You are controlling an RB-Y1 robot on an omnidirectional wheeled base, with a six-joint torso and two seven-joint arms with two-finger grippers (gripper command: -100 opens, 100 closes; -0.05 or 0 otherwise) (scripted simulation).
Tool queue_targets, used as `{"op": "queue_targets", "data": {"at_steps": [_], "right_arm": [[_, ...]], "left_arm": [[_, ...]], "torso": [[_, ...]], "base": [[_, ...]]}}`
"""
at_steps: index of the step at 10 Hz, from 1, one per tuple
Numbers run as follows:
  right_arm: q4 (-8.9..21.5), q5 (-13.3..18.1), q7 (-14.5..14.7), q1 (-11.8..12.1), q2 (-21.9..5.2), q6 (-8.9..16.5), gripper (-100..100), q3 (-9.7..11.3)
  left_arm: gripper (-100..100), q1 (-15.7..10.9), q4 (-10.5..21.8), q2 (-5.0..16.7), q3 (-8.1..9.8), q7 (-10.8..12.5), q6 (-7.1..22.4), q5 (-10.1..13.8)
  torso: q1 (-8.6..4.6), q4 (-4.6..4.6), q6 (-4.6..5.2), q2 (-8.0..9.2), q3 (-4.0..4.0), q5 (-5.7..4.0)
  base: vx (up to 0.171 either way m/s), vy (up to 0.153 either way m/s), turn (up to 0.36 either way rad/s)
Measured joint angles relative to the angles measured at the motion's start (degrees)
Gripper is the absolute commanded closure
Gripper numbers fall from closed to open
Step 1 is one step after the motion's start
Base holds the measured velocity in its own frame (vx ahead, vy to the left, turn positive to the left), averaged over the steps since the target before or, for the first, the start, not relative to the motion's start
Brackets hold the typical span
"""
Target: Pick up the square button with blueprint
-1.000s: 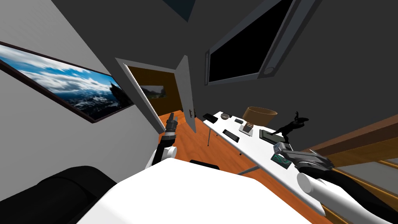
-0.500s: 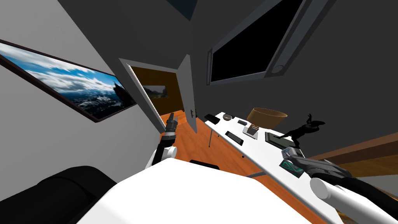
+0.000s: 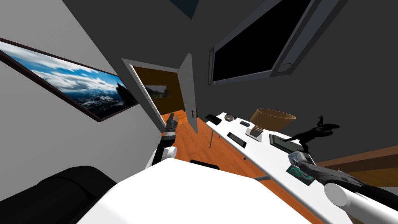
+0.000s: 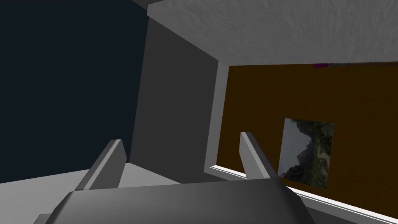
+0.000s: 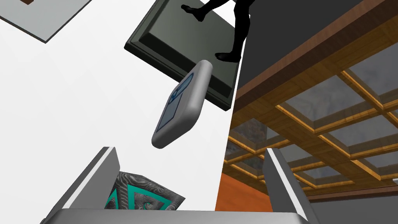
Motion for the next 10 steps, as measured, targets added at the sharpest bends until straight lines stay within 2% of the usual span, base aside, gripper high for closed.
{"op": "queue_targets", "data": {"at_steps": [2, 5, 7, 10], "right_arm": [[0.7, -0.3, -1.3, -0.5, -0.5, 2.7, -100, -0.8], [2.4, -1.6, -4.7, -1.3, -1.9, 7.8, -100, -3.4], [3.1, -2.4, -5.8, -1.4, -2.5, 10.4, -100, -4.3], [5.5, -4.2, -8.8, -2.2, -4.7, 15.1, -100, -6.9]], "left_arm": [[0, 0.0, 0.0, 0.0, 0.00, 0.0, 0.0, 0.0], [0, 0.0, 0.0, 0.0, 0.00, 0.0, 0.0, 0.0], [0, 0.0, 0.0, 0.0, 0.00, 0.0, 0.0, 0.0], [0, 0.0, 0.0, 0.0, 0.00, 0.0, 0.0, 0.0]], "torso": [[-0.01, 0.00, 0.01, 0.04, 0.02, -0.01], [-0.07, -0.01, 0.00, -0.04, -0.02, -0.02], [-0.04, 0.00, 0.02, 0.05, 0.02, -0.02], [-0.09, 0.00, 0.00, 0.02, 0.01, -0.02]], "base": [[0.020, 0.004, 0.039], [0.034, -0.003, 0.066], [0.015, 0.000, 0.028], [0.023, -0.011, 0.066]]}}
